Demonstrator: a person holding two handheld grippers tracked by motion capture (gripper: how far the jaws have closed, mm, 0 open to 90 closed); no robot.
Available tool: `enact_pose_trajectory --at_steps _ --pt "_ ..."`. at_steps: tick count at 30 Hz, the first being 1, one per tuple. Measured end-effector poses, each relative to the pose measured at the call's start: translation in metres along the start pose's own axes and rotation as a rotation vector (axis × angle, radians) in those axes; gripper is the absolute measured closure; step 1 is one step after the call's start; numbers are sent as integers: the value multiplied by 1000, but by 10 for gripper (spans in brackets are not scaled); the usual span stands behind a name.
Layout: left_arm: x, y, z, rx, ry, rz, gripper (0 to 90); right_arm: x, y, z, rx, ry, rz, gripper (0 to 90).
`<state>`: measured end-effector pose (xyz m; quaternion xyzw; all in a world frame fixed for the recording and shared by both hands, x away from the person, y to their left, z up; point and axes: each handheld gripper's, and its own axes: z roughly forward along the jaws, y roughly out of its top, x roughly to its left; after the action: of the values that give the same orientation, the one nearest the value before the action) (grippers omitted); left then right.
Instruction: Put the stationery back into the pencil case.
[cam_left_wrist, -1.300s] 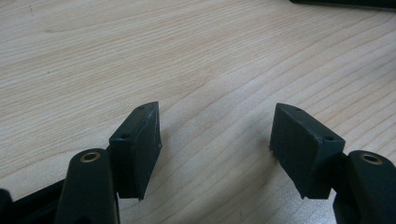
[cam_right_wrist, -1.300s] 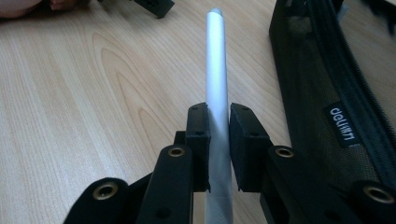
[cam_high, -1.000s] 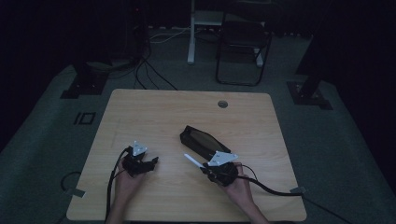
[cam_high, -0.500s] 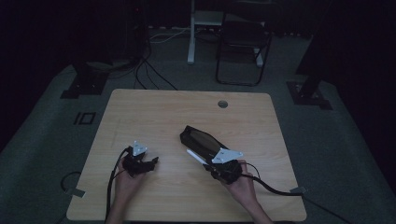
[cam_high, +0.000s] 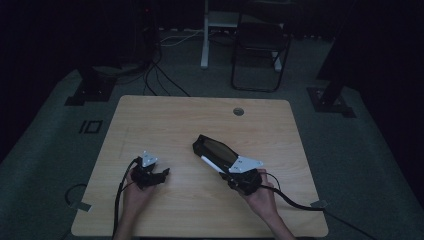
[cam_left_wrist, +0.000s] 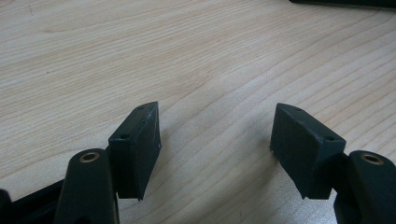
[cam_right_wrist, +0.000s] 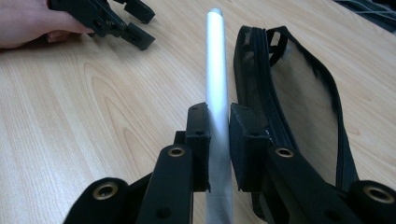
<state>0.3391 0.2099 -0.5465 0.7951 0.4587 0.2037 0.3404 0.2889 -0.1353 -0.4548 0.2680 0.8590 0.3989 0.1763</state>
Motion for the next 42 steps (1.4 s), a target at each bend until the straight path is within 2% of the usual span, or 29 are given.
enact_pose_trajectory --at_steps 10,26,42 --pt "0 0 0 0 0 0 338 -2 5 -3 -5 -10 -7 786" --pt "0 0 0 0 0 0 338 -18 13 -16 -38 -36 13 786" --pt "0 0 0 0 0 0 338 -29 17 -21 -55 -54 24 786"
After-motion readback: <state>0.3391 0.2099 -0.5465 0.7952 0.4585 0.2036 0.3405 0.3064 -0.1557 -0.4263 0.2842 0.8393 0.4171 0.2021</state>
